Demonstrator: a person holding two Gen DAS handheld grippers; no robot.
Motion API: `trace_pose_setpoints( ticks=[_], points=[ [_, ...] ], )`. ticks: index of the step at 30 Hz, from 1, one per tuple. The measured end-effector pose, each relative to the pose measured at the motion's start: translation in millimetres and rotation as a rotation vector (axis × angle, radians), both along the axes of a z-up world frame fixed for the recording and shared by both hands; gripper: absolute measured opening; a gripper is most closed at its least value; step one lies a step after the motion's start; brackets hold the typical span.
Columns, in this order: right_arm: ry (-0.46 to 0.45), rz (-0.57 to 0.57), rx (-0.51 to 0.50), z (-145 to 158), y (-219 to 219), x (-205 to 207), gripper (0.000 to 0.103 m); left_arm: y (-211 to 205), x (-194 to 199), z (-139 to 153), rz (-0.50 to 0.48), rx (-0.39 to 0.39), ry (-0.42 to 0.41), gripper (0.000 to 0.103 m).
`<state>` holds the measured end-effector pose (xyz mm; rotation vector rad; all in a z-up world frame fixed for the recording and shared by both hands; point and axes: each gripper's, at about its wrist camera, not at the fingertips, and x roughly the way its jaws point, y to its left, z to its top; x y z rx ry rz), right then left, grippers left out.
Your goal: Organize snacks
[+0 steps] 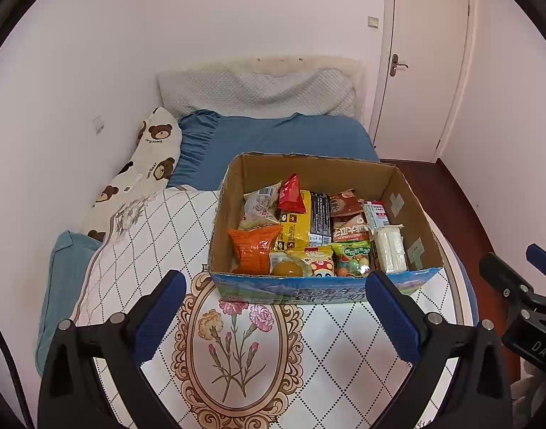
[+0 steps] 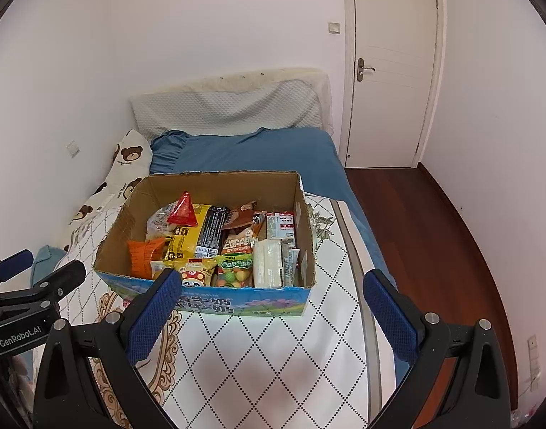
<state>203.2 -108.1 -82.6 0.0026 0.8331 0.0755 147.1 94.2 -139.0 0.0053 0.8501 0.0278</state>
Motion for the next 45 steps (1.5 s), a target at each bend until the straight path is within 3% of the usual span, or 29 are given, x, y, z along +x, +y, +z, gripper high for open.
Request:
trace_pose_setpoints(
  ticks=[45],
  points=[
    [-0.004,0.012,0.018,6.3,-1.0,-7.3,0.103,-2.4,-4.7,12.1,-0.013,-0.012,-0.018,0.103]
  ],
)
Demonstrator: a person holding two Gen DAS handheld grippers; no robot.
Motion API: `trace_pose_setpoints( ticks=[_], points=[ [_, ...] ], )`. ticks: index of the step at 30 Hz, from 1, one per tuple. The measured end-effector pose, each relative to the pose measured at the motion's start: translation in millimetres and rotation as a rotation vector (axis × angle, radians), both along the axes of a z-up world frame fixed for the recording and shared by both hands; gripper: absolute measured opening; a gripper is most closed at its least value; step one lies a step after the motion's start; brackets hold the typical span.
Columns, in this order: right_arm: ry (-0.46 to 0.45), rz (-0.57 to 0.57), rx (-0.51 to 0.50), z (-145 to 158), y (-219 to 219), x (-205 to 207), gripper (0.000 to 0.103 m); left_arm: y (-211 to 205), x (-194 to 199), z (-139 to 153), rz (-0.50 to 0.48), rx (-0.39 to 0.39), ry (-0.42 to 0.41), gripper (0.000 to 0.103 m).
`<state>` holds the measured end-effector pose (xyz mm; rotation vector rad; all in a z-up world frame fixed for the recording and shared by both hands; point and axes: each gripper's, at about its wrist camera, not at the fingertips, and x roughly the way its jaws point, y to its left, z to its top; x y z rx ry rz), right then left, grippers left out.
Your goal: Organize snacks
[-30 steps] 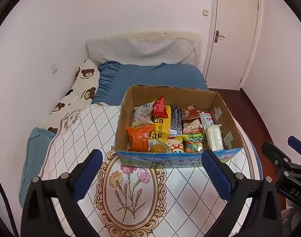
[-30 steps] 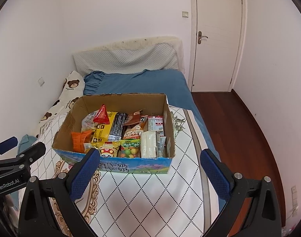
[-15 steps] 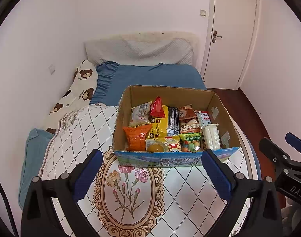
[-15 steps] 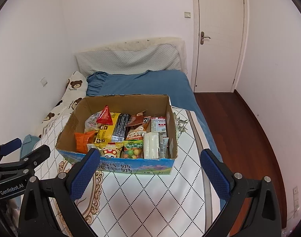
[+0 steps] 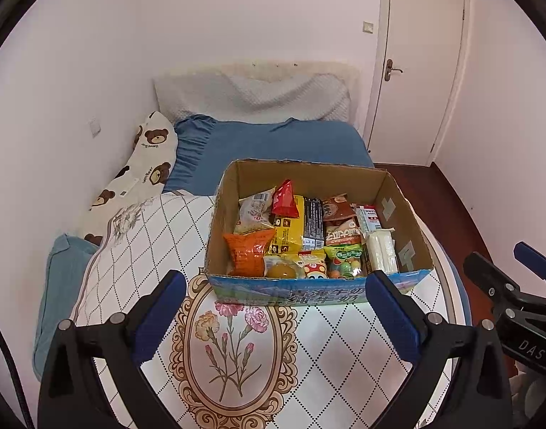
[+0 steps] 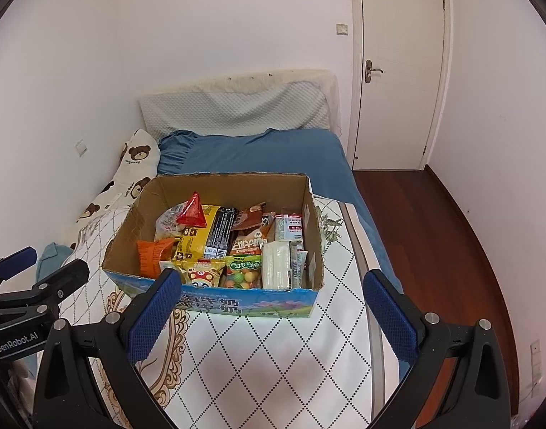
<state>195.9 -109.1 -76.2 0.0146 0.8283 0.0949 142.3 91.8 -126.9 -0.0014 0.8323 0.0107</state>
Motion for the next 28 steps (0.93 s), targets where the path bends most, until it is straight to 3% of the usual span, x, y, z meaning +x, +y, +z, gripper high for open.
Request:
trace_pose_setpoints(
  ticks=[28],
  points=[
    [-0.012,0.005,0.002,6.5,-6.2,-3.0,0.103,-0.3,-4.8,6.3,-0.006,-0.001,-0.02,0.103]
  ],
)
